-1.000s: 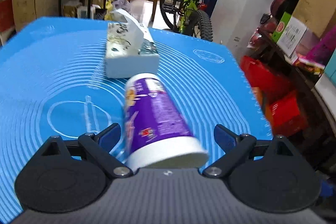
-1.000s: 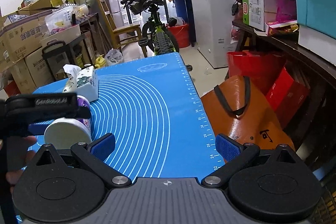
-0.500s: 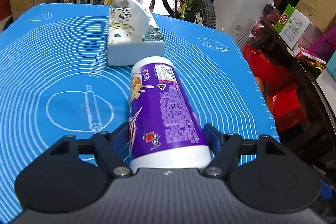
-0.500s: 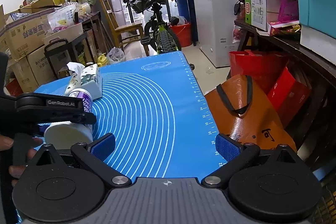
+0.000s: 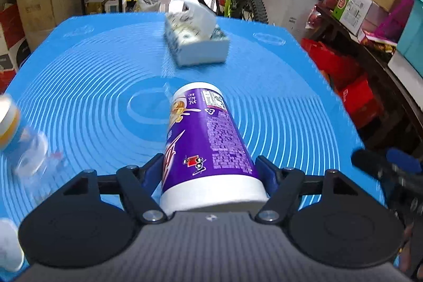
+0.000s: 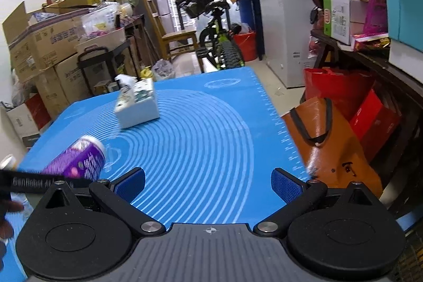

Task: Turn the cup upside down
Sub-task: 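Close the right gripper around the purple cup's body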

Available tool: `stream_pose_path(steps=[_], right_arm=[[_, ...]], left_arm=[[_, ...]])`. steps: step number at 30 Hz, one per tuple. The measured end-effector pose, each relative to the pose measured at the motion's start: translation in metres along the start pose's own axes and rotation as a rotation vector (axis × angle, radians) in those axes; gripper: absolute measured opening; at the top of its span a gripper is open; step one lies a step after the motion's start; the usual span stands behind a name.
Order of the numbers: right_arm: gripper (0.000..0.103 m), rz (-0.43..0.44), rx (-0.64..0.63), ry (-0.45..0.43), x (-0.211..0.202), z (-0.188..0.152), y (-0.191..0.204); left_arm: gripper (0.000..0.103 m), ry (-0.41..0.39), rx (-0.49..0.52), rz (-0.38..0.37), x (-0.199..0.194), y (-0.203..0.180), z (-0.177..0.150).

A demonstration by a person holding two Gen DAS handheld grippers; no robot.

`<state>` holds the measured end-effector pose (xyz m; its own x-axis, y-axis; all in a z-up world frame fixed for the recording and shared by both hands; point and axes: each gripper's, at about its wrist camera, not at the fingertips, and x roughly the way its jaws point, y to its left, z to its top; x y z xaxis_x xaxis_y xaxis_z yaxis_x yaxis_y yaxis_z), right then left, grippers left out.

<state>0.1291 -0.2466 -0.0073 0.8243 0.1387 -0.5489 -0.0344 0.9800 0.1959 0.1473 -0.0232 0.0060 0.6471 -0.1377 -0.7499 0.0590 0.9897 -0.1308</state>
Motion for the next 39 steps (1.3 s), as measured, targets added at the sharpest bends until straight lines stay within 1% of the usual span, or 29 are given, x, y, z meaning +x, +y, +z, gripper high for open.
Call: stream_pose_path(steps=[7,12,16,18,19,20,27,31,34,39], right_arm=[[0.101,0.044,-0.036,0.036,-0.011,-0.014,0.030],[0.101,0.052,-0.058,0.061,-0.016,-0.021,0.043],[0.101,0.050,-0.068,0.075,-0.018,-0.022,0.048],[0.101,0.047,-0.073,0.078,-0.020,-0.023,0.050],[0.101,0.046,-0.075,0.080,-0.021,-0.024,0.050],[0.101,0.045,-0.076,0.081,-0.021,-0.024,0.051],[0.101,0.053,-0.067,0.096,-0.022,-0.023,0.047],[0.101,0.063,-0.076,0.108,-0.021,-0.021,0.050],[0.101,0.091,-0.084,0.121,-0.020,-0.014,0.057],[0.101,0.183,-0.096,0.177,-0.013,0.007,0.080]], left_arm=[[0.074,0.023,0.017,0.018,-0.015,0.014,-0.034],[0.076,0.047,0.032,0.019,-0.011,0.020,-0.045],[0.076,0.024,0.054,0.020,-0.012,0.020,-0.049],[0.081,0.021,0.057,0.032,-0.012,0.019,-0.049],[0.086,0.017,0.060,0.037,-0.014,0.020,-0.050],[0.089,0.010,0.061,0.034,-0.014,0.019,-0.050],[0.090,0.006,0.046,0.016,-0.017,0.020,-0.051],[0.090,-0.015,0.048,0.025,-0.024,0.022,-0.051],[0.090,-0.048,0.047,0.042,-0.035,0.026,-0.048],[0.090,-0.108,0.030,0.093,-0.059,0.046,-0.046]])
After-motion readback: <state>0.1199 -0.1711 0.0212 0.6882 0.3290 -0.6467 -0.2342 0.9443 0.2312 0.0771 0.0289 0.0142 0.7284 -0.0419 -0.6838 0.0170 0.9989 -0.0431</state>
